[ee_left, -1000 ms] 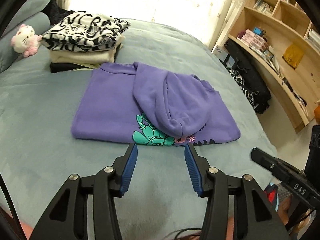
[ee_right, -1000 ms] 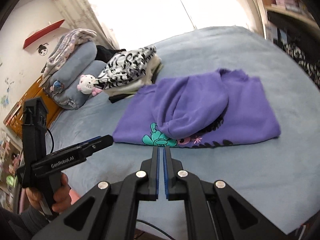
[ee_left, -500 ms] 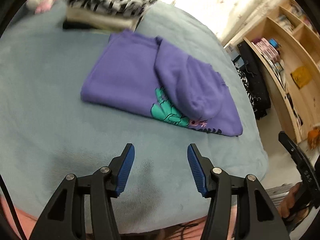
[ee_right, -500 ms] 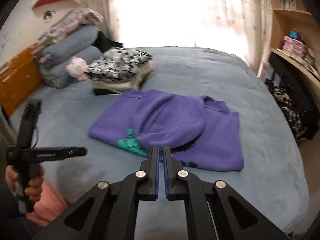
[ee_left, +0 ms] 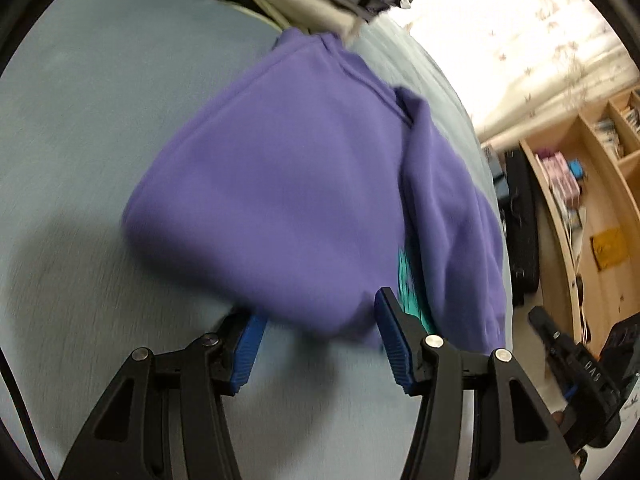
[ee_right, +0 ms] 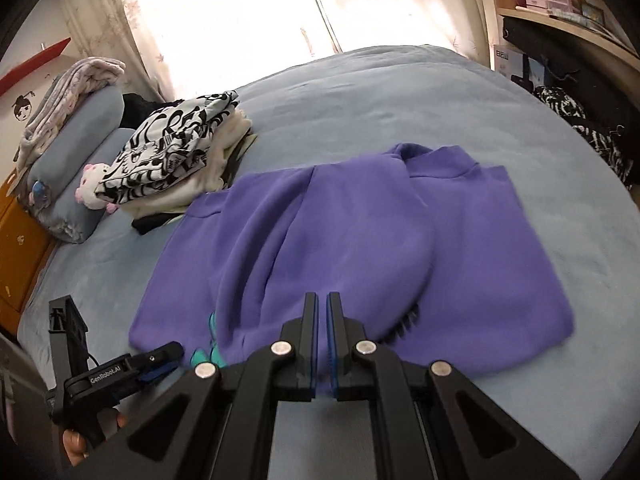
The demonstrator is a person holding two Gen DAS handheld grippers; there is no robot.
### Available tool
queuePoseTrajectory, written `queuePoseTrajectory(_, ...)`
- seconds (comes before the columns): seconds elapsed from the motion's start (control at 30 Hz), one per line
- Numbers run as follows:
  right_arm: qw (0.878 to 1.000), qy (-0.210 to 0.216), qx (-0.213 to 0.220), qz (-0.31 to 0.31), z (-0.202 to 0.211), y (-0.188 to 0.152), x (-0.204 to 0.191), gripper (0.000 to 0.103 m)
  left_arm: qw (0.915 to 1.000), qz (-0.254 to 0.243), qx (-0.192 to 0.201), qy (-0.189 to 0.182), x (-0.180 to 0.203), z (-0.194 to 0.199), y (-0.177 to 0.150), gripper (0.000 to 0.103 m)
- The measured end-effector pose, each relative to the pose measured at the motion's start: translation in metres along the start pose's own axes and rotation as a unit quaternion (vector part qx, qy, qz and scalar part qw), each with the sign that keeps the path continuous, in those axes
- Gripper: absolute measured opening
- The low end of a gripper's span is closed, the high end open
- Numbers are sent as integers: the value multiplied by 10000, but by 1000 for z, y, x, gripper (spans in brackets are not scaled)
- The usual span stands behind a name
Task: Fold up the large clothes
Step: 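Grasp the hoodie's side with both tools and fold it lengthwise over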
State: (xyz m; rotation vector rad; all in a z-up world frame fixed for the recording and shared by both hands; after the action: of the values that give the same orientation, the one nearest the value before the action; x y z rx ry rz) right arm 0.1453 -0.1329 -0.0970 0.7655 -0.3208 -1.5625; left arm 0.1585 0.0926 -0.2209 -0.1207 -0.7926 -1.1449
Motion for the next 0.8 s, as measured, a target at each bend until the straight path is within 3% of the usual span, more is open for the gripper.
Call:
queuePoseTrajectory(0.13,9997,44,-4,237,-35,5,-15,4,9997,136,180,-41,4,-15,18,53)
queuePoseTrajectory(0.27,9985,36,-153,527,-73,-2,-30,4,9981,-96,597,111,15,-17,25,29)
queuePoseTrajectory(0.37,9976,-88,-487,481,-99,-17,-25,4,9929,-532,1052,177,34,-5,25,18)
queuePoseTrajectory(0.4,9981,-60,-415,462,-99,-19,-24,4,9900,-725,1187,220,42,-1,25,17)
queuePoseTrajectory(0.5,9986,40,-368,376,-96,-21,-20,4,9715,-1624,1685,382,89,17,20,15)
queuePoseTrajectory(0.63,9984,403,-400,-34,-92,-21,-4,3,9499,-2411,1971,280,151,28,15,14)
queuePoseTrajectory(0.8,9840,1342,-526,-1044,-75,-22,37,3,9068,-3613,2172,102,236,32,-19,14)
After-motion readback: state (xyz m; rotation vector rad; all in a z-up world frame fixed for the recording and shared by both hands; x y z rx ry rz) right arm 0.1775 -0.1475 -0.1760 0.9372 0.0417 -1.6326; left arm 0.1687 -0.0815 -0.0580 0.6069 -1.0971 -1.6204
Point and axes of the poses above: each gripper's, at about its wrist camera, not at the fingertips, and z roughly against the way its jaws point, x to its right, y to its top, the point moved 4 cm from there along -z, roughly the way its jaws point, and after that the axes turned 3 degrees about y, right-handed, at the moved point
